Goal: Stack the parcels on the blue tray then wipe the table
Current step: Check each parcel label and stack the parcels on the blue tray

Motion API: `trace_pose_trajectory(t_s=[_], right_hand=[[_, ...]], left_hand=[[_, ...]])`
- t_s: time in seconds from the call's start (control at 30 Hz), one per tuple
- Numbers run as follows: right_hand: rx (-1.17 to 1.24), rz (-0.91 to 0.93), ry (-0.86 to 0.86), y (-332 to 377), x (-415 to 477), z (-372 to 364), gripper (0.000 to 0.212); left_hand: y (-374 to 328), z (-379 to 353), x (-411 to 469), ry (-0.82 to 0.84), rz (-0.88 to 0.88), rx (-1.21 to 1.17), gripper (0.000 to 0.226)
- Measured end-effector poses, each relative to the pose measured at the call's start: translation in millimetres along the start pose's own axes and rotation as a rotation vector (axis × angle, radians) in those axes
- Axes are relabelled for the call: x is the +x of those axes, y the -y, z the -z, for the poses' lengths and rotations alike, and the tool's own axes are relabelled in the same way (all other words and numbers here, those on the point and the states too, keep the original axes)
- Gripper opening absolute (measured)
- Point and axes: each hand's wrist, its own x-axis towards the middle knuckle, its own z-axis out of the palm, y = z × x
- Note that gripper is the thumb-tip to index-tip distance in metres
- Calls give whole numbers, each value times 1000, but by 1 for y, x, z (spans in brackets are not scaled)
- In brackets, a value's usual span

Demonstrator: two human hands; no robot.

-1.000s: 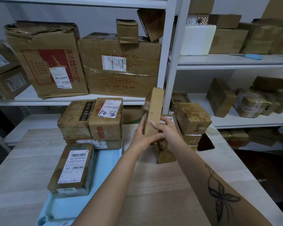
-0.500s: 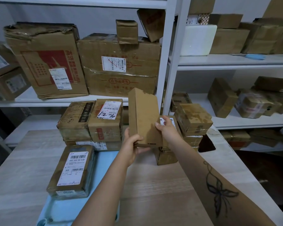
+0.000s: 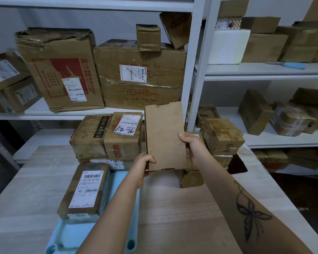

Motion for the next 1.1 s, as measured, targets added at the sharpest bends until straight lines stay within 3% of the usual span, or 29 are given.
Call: trace_pose_trajectory(t_s=[0.27,0.4,0.47,0.5,0.67,0.8,0.93,1.1], right_hand=[[-75,94,-76,-1,1,1,41],[-77,129,-67,-5,-1,0,49],[-92,141,-48,-5,-2,1,50],[-106,147,-38,-5,-2,2,49],[-232,198,-64,-4,-5,9,52],[-320,244,-81,-8,-7,12,55],[-534,317,-131,-9,-8,12,64],[-590,425,-189,-8,-12,3,64]], left_hand=[[-15,-17,-4,-39,-223,182,62],[-27,-27,-9,10,-261,205,53],[-35,-31,-11,15,-220,149,33],[-39,-31,-11,16,-190,103,35],[-53,-28,-10,2,-105,-200,77],[-57,-23,-10,-66,-92,-312,89],[-57,-17,-11,-143,-60,-256,60],[-49,-16,-14,-174,-79,-304,16]])
